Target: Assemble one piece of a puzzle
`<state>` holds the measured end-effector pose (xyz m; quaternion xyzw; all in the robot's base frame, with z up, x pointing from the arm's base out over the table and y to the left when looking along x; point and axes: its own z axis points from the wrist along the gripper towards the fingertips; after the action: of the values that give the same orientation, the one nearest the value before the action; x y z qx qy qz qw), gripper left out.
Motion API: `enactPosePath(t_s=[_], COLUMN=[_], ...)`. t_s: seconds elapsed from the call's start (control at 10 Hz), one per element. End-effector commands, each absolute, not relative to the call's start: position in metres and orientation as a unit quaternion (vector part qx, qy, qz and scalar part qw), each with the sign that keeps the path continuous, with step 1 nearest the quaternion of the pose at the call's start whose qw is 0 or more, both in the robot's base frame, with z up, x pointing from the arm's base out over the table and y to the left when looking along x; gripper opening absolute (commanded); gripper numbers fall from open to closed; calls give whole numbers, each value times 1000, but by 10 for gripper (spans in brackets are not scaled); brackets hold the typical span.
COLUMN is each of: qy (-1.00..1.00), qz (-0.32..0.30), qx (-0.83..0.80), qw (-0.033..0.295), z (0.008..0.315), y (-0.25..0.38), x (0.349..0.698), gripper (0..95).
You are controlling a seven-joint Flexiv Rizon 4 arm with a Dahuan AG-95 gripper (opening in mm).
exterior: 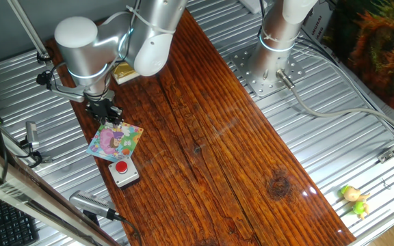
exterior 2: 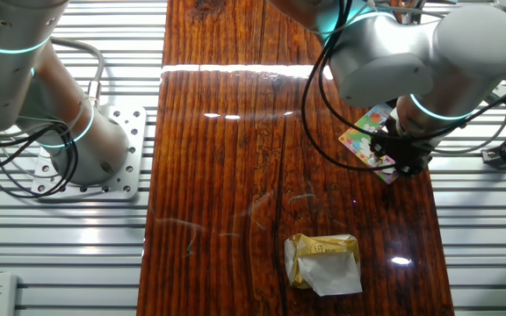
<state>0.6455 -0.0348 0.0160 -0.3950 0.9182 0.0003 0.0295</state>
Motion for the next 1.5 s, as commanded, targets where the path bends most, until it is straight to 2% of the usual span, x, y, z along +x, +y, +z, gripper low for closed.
enactPosePath(t_s=[0.1,1.5], qy=[917,921], qz=[3,3], qx=[-398,-388], qw=[30,23], z=[16,15], y=[-34,-38], x=[646,646], gripper=[380,380])
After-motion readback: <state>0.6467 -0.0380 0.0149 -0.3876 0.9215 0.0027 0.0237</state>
